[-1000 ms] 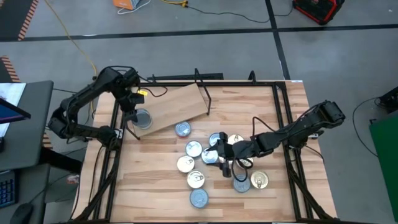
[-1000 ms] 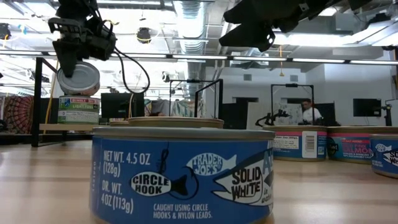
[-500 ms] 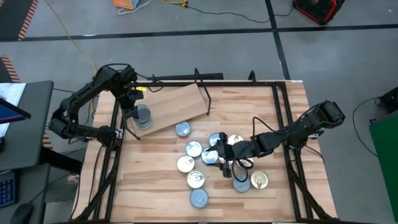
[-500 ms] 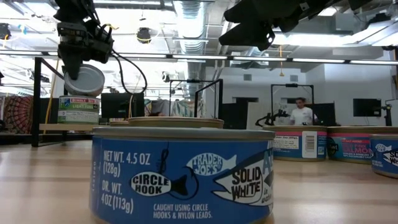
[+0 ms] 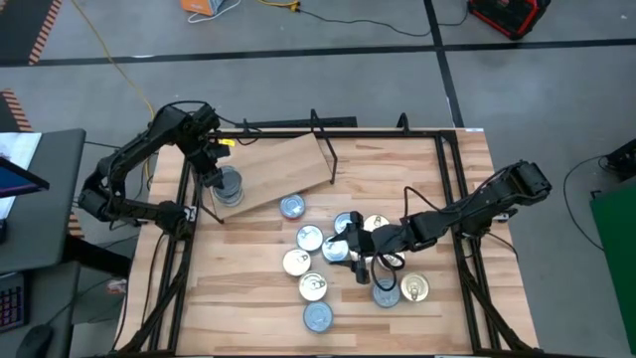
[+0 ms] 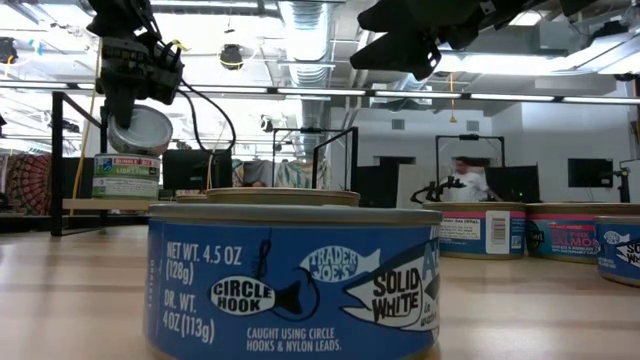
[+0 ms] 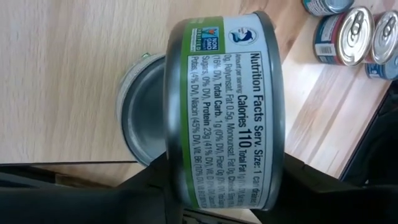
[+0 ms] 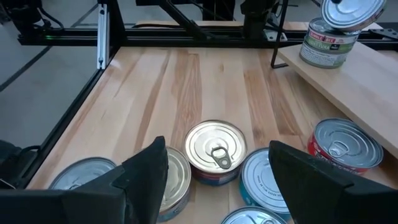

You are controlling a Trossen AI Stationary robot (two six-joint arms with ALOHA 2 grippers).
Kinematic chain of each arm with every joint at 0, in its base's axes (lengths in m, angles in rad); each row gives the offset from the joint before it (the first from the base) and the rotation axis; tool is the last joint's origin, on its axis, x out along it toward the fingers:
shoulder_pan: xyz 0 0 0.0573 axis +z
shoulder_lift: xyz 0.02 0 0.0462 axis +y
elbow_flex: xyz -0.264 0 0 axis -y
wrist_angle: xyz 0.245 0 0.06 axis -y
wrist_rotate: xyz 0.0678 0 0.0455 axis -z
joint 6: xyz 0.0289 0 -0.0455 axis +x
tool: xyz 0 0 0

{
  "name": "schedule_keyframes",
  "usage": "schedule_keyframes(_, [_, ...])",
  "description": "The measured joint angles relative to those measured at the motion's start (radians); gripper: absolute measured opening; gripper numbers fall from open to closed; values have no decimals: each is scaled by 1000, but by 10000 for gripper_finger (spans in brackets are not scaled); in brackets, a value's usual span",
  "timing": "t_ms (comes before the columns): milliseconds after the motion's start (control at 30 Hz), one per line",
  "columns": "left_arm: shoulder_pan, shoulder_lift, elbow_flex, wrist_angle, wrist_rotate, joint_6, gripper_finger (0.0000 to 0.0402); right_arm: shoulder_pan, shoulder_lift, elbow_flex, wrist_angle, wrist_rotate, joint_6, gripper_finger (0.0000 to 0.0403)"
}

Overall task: Stack canned seafood by type on shelf
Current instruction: Stack the green white tuna can on top of the green white tuna can on the shelf

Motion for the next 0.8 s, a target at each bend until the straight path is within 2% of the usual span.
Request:
schedule_keyframes(300, [0,0,0,-11,-27,10,208,0,0,0,0,0,0,301])
schedule_keyframes(800, [-1,-1,0,9,-54,16,210,-9,0,0,8,-1,0,301])
